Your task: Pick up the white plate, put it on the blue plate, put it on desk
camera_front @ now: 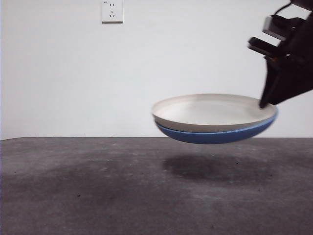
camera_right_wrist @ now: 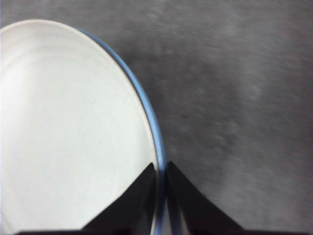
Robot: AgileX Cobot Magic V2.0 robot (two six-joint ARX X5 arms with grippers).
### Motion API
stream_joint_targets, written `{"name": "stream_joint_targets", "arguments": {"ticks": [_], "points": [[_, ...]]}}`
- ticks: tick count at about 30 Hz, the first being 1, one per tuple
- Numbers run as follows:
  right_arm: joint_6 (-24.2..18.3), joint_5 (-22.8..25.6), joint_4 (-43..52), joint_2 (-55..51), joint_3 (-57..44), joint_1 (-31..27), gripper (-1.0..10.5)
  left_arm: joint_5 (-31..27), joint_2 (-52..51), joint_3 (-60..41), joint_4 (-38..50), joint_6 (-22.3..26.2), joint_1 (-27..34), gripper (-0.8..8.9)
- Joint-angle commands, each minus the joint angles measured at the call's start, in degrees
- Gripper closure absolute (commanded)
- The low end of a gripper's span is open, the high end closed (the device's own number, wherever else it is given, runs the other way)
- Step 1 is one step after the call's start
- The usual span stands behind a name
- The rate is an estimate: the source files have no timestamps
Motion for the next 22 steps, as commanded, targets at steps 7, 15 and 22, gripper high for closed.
{"name": "stream_joint_targets", "arguments": {"ticks": [7, 15, 22], "points": [[7.5, 0.3, 7.6, 4.4, 1.5, 6.8, 9.3, 0.3, 0.2, 0.5, 0.6, -0.2, -0.3, 5.05], [10.4, 1.5, 13.0, 11.7, 1.5, 9.5, 9.3, 0.3, 0.3, 0.5, 0.6, -0.2, -0.3, 5.05], [11.0, 1.6, 14.7, 17.6, 2.4, 9.8, 9.3, 0.3, 0.3, 0.5, 0.6, -0.2, -0.3, 5.05]]}}
